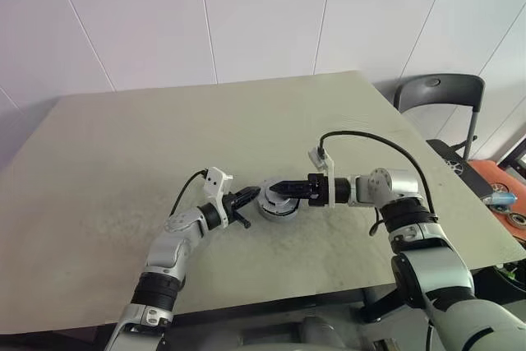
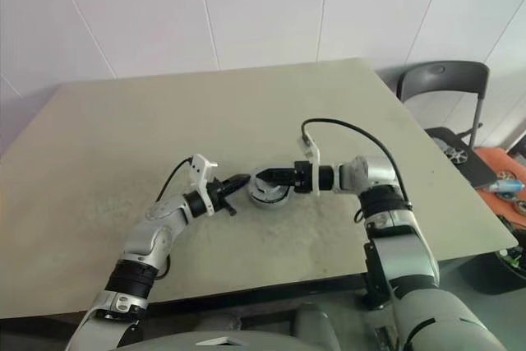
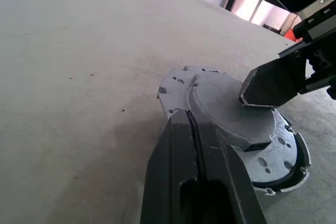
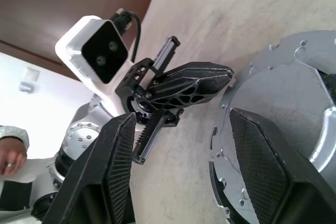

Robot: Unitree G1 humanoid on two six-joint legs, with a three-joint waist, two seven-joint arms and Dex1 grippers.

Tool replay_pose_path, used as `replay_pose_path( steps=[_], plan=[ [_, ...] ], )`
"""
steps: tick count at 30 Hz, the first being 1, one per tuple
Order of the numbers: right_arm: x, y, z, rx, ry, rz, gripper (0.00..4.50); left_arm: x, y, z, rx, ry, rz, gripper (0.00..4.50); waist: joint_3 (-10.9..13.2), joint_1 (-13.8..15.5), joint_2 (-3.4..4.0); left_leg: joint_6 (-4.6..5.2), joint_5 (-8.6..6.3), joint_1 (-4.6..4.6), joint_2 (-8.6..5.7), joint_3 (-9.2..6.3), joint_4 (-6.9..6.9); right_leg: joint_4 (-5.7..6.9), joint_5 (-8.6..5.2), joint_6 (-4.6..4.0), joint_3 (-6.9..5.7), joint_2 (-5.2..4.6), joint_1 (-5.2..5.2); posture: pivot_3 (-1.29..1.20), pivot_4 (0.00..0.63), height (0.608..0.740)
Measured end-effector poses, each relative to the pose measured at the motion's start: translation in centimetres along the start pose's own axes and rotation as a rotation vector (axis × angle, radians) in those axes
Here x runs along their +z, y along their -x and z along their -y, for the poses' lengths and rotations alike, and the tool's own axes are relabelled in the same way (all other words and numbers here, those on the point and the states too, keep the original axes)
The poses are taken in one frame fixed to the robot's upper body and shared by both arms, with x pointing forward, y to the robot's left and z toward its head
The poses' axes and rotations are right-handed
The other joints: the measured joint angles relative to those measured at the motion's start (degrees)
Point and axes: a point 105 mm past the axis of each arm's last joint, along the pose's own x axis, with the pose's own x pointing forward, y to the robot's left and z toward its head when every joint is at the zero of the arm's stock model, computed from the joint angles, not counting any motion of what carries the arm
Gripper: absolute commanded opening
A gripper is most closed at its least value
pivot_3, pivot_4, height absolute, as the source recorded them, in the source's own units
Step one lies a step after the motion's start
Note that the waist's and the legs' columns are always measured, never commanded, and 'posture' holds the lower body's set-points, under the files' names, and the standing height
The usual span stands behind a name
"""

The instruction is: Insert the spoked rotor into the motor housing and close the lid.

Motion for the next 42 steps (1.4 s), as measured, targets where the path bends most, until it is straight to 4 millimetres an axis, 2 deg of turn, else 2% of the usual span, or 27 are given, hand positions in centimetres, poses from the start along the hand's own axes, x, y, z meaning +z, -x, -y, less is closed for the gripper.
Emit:
replay_pose_path(
  steps=[5, 8, 11, 18, 22, 25, 29, 37, 40, 42],
  plan=[
    [1.4, 0.3, -0.3, -0.013, 0.135, 0.072, 2.99, 0.9, 0.3, -0.6, 0.031, 0.001, 0.051, 0.0, 0.1, 0.08, 0.1, 0.0, 0.0, -0.12, 0.0, 0.0, 0.0, 0.02, 0.0, 0.0, 0.0, 0.0, -0.13, 0.0, 0.0, 0.74],
    [3.0, 0.1, -1.4, -0.048, 0.308, 0.103, 3.5, 1.3, 0.5, -0.8, 0.041, -0.003, 0.072, 0.0, 0.13, -0.04, 0.11, 0.0, 0.0, -0.16, 0.0, 0.0, -0.07, 0.0, 0.0, 0.0, 0.0, 0.0, -0.19, 0.0, 0.0, 0.74],
    [3.3, -0.5, -1.7, -0.127, 0.505, 0.08, 4.47, 2.1, 1.1, -0.6, 0.037, -0.009, 0.112, 0.0, 0.13, -0.01, 0.11, -0.01, 0.0, -0.22, 0.01, 0.0, -0.1, 0.0, -0.01, 0.02, 0.0, -0.01, -0.27, 0.0, 0.0, 0.74],
    [0.8, -1.8, -2.4, -0.152, 0.888, -0.067, 4.47, 2.0, 4.5, -0.2, 0.022, -0.095, 0.088, 0.0, 0.11, 0.13, 0.1, -0.31, 0.16, -0.81, 0.0, 0.03, -0.03, -0.01, 0.0, 0.0, 0.01, -0.03, -0.88, 0.0, 0.0, 0.74],
    [-0.6, -1.5, -1.5, -0.168, 1.007, -0.153, 4.47, 2.1, 5.9, -0.2, 0.011, -0.196, 0.054, 0.0, 0.13, 0.17, 0.1, -0.08, 0.04, -0.8, -0.02, 0.08, -0.02, -0.01, 0.0, -0.01, 0.02, -0.02, -0.85, 0.0, 0.0, 0.74],
    [-0.4, -1.4, -1.0, -0.204, 1.093, -0.164, 4.47, 2.2, 6.2, -0.5, 0.02, -0.223, 0.042, 0.0, 0.13, 0.11, 0.09, -0.03, 0.02, -0.76, 0.0, 0.08, -0.02, 0.02, 0.02, -0.04, 0.02, 0.0, -0.84, 0.0, 0.0, 0.74],
    [0.1, -0.8, 1.0, -0.306, 1.124, -0.158, 4.47, 2.5, 6.6, -0.9, 0.035, -0.227, 0.05, 0.0, 0.13, 0.11, 0.1, -0.05, 0.03, -0.74, 0.0, 0.07, -0.02, 0.04, 0.05, -0.08, 0.02, 0.01, -0.84, 0.0, 0.0, 0.74],
    [0.4, -0.9, 1.2, -0.319, 1.164, -0.168, 4.47, 2.6, 6.6, -1.0, 0.038, -0.227, 0.054, 0.0, 0.12, 0.13, 0.09, -0.04, 0.03, -0.47, 0.01, 0.07, 0.01, 0.03, 0.07, -0.12, 0.02, 0.02, -0.52, 0.0, 0.0, 0.74],
    [0.0, -0.8, 1.3, -0.3, 1.136, -0.192, 3.86, 2.6, 6.6, -1.0, 0.044, -0.227, 0.055, 0.0, 0.13, 0.15, 0.1, -0.01, 0.02, -0.09, 0.01, 0.06, -0.03, 0.0, 0.05, -0.11, 0.02, 0.03, -0.11, 0.0, 0.0, 0.74],
    [-0.3, -0.6, 1.2, -0.285, 1.109, -0.204, 3.25, 2.6, 6.6, -1.1, 0.047, -0.231, 0.059, 0.0, 0.13, 0.14, 0.1, 0.01, 0.01, 0.02, 0.01, 0.07, -0.03, -0.02, 0.04, -0.08, 0.02, 0.03, 0.02, 0.0, 0.0, 0.74]
  ],
)
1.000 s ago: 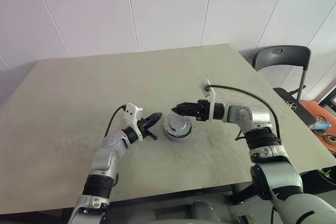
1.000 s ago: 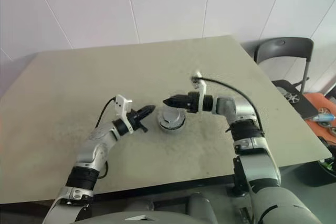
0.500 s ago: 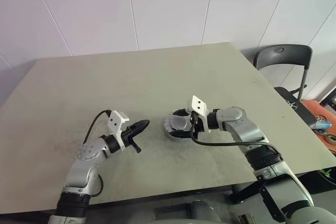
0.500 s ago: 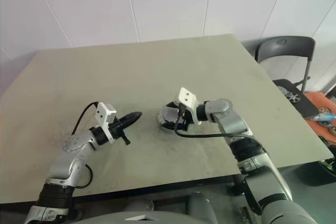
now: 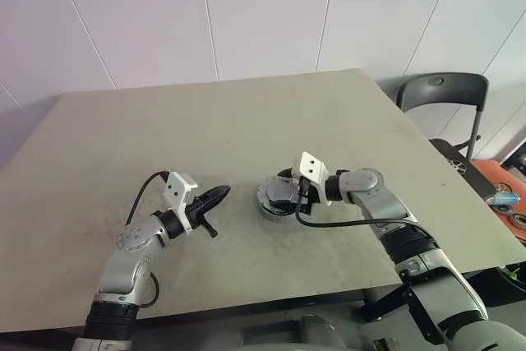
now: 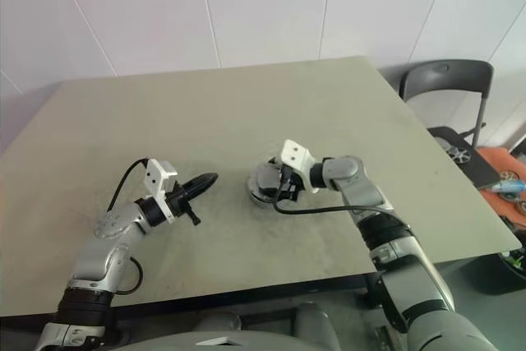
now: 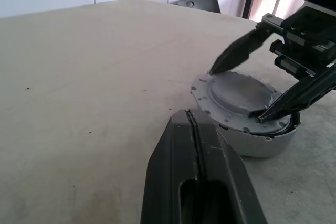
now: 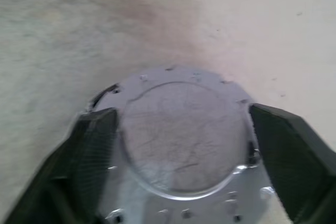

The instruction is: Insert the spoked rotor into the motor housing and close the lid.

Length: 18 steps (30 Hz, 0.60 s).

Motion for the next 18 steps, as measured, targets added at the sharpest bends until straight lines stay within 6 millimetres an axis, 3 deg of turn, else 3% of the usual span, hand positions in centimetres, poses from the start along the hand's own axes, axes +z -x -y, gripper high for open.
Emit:
replay_pose_path(
  steps=[7, 18],
  plan=[
    [0.33, 0.55, -0.78, 0.064, -0.102, 0.025, 3.24, 0.06, 0.05, -0.26, 0.02, -0.003, 0.003, 0.0, -0.01, -0.08, -0.01, 0.03, -0.03, 0.0, 0.01, 0.0, -0.08, -0.01, -0.02, 0.03, 0.0, -0.01, -0.07, 0.0, 0.0, 0.74],
    [0.78, 0.66, -0.63, 0.069, -0.099, 0.072, 3.24, -0.08, 0.08, -0.43, 0.032, 0.001, 0.0, 0.0, 0.02, -0.08, 0.01, 0.02, -0.02, -0.01, 0.02, 0.01, -0.07, 0.03, -0.02, 0.03, 0.0, 0.0, -0.08, 0.0, 0.0, 0.74]
  ],
)
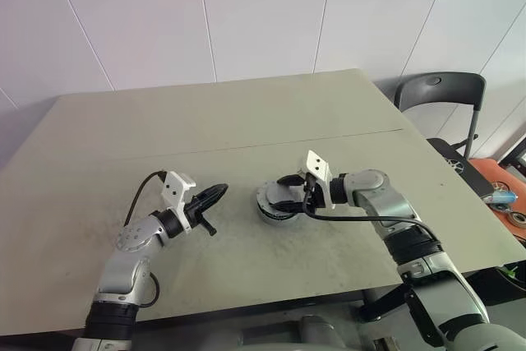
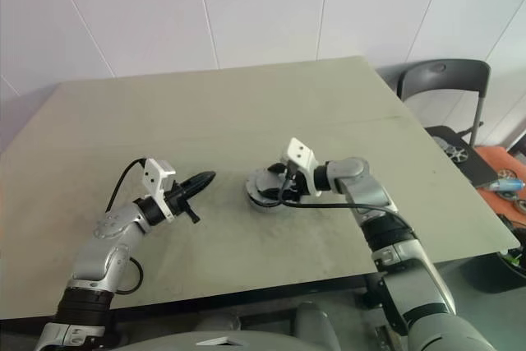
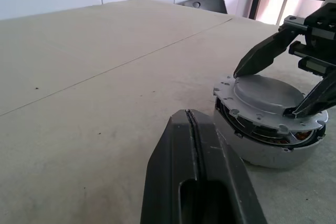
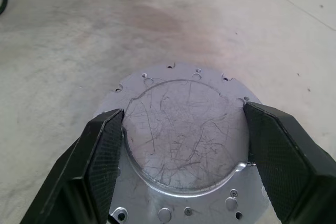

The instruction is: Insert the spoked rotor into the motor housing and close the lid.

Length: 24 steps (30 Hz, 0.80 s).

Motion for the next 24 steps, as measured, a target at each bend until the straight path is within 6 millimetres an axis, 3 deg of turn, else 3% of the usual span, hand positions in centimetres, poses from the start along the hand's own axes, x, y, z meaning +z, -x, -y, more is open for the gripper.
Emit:
replay_pose_path(
  steps=[24],
  plan=[
    [-0.87, 0.16, 0.04, 0.024, 0.062, -0.086, 3.24, -0.66, 0.1, -0.5, 0.026, 0.001, -0.017, 0.0, -0.02, 0.12, -0.04, 0.0, 0.0, 0.04, -0.01, 0.0, 0.04, 0.01, 0.0, -0.01, 0.0, -0.01, 0.06, 0.0, 0.0, 0.74]
  ],
)
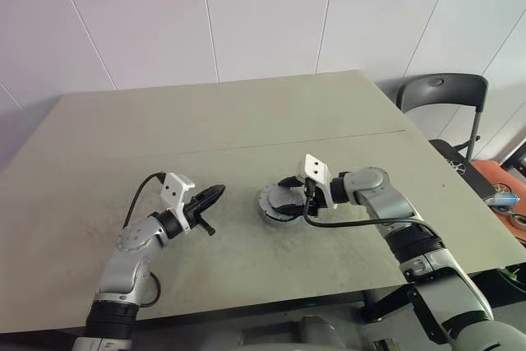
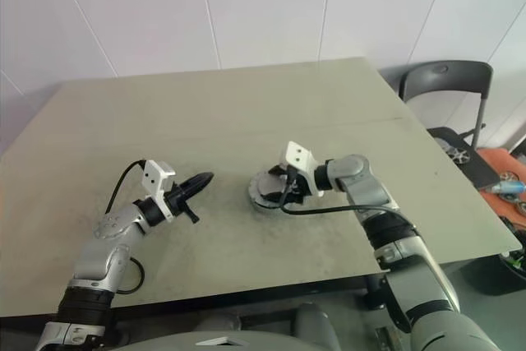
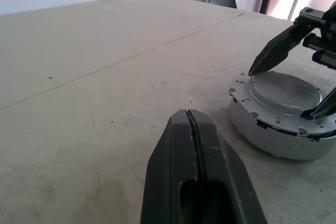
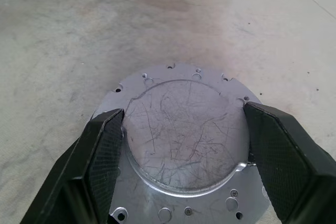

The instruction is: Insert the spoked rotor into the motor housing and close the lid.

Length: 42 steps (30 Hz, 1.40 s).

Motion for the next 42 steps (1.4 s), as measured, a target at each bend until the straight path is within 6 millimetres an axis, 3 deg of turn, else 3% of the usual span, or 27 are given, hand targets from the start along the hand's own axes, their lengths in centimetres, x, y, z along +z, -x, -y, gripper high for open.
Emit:
replay_pose_path(
  steps=[7, 19, 29, 35, 42],
  plan=[
    [0.1, 0.3, -0.2, 0.022, -0.048, 0.014, 3.24, 0.0, 0.0, 0.0, 0.001, 0.0, 0.0, 0.0, 0.0, 0.03, 0.0, 0.01, -0.01, -0.01, 0.0, -0.01, -0.01, -0.02, 0.0, 0.0, 0.0, 0.0, -0.01, 0.0, 0.0, 0.74],
    [-0.3, 0.0, -0.3, 0.024, 0.062, -0.039, 3.24, 0.0, 0.0, -0.1, 0.009, 0.0, 0.0, 0.0, -0.08, 0.0, -0.04, 0.0, 0.0, 0.09, 0.0, 0.0, 0.0, 0.0, 0.0, 0.0, 0.0, 0.0, 0.1, 0.0, 0.0, 0.74],
    [-0.4, 0.1, -0.3, 0.031, 0.035, -0.046, 3.24, 0.2, -0.3, 0.0, 0.008, -0.005, 0.003, 0.0, -0.12, 0.12, -0.07, 0.01, -0.01, 0.08, -0.02, -0.02, 0.04, -0.03, 0.0, 0.0, -0.01, -0.01, 0.14, 0.0, 0.0, 0.74],
    [-0.4, 0.0, -0.2, 0.03, 0.027, -0.048, 3.24, 0.9, -3.0, 1.4, -0.059, 0.025, 0.037, 0.0, -0.14, 0.17, -0.07, 0.01, 0.0, 0.09, -0.03, -0.02, 0.05, -0.01, 0.0, 0.0, -0.01, -0.02, 0.16, 0.0, 0.0, 0.74],
    [-0.3, -0.1, -0.3, 0.03, 0.025, -0.045, 3.24, 0.1, -6.9, 4.7, -0.238, 0.069, 0.006, 0.0, -0.17, 0.01, -0.07, 0.0, 0.0, 0.1, -0.03, -0.02, 0.05, -0.01, 0.0, 0.0, -0.01, -0.01, 0.15, 0.0, 0.0, 0.74]
  ],
)
